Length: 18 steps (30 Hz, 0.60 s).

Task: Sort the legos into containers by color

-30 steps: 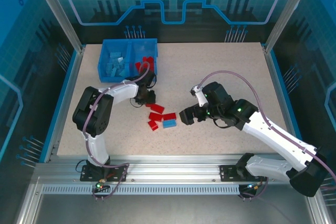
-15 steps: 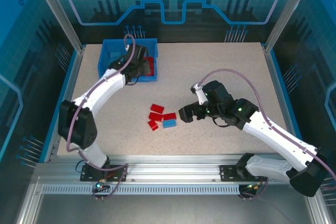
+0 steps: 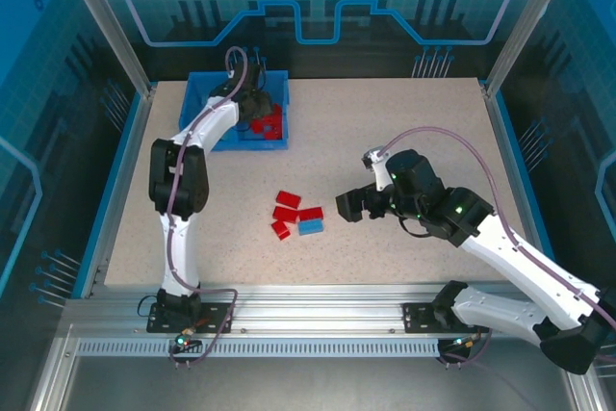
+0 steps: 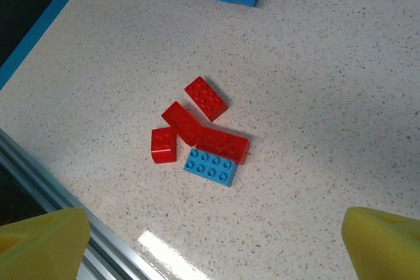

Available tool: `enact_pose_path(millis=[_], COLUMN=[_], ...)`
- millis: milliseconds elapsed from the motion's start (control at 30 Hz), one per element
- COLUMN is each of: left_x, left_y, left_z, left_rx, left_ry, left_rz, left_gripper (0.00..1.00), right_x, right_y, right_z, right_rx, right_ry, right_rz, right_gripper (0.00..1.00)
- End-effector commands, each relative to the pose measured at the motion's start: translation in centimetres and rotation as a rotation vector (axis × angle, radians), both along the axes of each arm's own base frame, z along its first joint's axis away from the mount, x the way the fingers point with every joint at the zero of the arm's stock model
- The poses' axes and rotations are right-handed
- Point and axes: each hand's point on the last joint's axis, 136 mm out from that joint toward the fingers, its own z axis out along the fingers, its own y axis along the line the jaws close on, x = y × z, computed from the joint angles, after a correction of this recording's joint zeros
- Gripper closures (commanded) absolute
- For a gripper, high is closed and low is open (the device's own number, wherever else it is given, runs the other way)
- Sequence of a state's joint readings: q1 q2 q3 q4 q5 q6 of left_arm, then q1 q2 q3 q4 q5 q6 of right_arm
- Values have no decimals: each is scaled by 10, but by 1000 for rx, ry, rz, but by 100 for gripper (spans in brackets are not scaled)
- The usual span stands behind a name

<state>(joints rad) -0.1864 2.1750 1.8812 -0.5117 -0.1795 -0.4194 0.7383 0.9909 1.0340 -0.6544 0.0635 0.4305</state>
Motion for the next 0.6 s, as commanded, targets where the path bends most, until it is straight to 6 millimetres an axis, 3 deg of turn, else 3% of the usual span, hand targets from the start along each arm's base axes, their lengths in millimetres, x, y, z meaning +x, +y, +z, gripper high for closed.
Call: enact_pose_path(millis=[0,133,367,467,567], left_x=[-11,-47,-159,-202,-237], left_y=[-11,-22,-50,-55,-57], left_z=[52,83,132,135,117], left_rx=[-71,-130,-161,-147,-130], left_ry=[-89,-154,-273,-271,-208], left_rz=[-25,-47,-106,-134,-162], left_gripper=[44,46,47,48,48], right_x=[2,3,10,14,17], right_y=[-9,-8,-6,-4,-1], right_z=[0,-3,-12,-15,-17], right_rx=[-3,1,0,1,6], right_ry=[2,3,5,5,9], right_rz=[-41,-46,-68,-76,-75], right_gripper=[0,0,0,0,0])
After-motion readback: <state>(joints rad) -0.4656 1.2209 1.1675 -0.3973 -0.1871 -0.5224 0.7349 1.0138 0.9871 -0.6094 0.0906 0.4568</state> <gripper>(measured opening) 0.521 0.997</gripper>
